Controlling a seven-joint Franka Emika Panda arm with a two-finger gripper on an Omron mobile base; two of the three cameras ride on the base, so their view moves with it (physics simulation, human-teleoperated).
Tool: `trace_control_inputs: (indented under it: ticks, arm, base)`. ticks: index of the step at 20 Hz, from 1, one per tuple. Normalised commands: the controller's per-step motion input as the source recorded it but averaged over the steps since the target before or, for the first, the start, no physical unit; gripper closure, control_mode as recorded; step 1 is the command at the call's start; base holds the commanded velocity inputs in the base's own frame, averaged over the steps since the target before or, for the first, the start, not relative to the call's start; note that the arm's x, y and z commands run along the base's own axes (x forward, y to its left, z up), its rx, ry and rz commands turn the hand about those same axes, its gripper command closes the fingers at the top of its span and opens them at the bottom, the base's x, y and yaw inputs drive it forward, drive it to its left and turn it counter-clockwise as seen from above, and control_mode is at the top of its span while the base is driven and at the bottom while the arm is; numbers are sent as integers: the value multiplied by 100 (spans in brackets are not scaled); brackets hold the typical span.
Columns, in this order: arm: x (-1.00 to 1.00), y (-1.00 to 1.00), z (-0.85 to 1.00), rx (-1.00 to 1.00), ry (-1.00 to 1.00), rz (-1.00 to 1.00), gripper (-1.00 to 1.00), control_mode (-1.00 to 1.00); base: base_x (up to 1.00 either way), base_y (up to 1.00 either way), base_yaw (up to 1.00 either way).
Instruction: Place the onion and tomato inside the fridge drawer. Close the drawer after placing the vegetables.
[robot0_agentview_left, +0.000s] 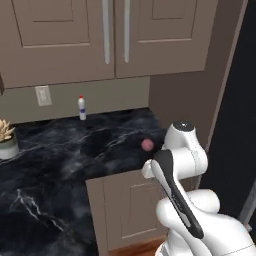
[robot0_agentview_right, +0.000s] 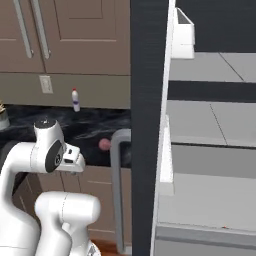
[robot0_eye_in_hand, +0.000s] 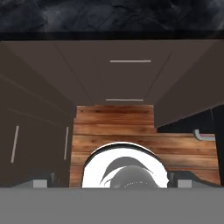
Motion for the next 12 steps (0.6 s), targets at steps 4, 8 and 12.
trace_control_inputs:
  ticks: [4,8,12]
  arm:
    - [0,0,0,0,0,0,-100,100]
    - [19,0,-6,0,2,4,-100,-100]
    - [99,-4,-3,0,1,2,-100,-100]
  base:
    - [60,12,-8]
    - [39,2,-1]
    - [0,0,0]
